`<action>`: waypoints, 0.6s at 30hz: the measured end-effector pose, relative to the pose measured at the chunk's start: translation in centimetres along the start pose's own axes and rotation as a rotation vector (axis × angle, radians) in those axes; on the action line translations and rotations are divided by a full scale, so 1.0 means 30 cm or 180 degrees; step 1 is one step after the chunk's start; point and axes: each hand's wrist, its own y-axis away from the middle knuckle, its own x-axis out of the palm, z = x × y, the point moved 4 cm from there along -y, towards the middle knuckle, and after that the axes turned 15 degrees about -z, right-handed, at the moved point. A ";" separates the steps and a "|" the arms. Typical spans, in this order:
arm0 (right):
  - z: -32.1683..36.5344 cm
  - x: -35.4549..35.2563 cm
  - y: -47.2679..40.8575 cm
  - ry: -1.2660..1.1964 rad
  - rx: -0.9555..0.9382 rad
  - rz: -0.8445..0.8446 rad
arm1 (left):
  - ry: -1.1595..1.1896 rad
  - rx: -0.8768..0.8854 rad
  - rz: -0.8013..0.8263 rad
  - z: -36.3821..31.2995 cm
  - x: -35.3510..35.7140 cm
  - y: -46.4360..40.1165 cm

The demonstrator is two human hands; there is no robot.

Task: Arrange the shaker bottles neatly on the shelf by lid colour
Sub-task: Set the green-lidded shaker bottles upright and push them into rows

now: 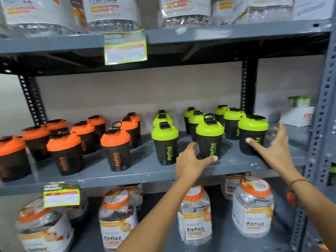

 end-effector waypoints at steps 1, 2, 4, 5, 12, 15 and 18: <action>0.032 -0.001 0.019 -0.0031 -0.0122 -0.0288 | 0.0229 0.0033 -0.0086 0.003 -0.034 0.021; 0.078 0.001 0.042 -0.0106 -0.0276 -0.0558 | 0.0492 0.0087 -0.0181 0.005 -0.076 0.044; 0.211 0.023 0.100 -0.0412 -0.0652 -0.0964 | 0.0967 0.0256 -0.0396 0.017 -0.182 0.086; 0.293 0.043 0.137 -0.0613 -0.0853 -0.1063 | 0.1170 0.0330 -0.0533 0.031 -0.247 0.102; 0.901 0.304 0.623 -0.1720 -0.1881 -0.0738 | 0.1455 0.0742 -0.2152 0.333 -0.930 0.093; 1.098 0.501 0.877 -0.2000 -0.1716 0.0382 | 0.1239 0.0622 -0.2769 0.544 -1.222 0.033; 1.206 0.717 1.073 -0.1746 -0.1055 0.1704 | 0.0588 0.0199 -0.2814 0.755 -1.435 -0.065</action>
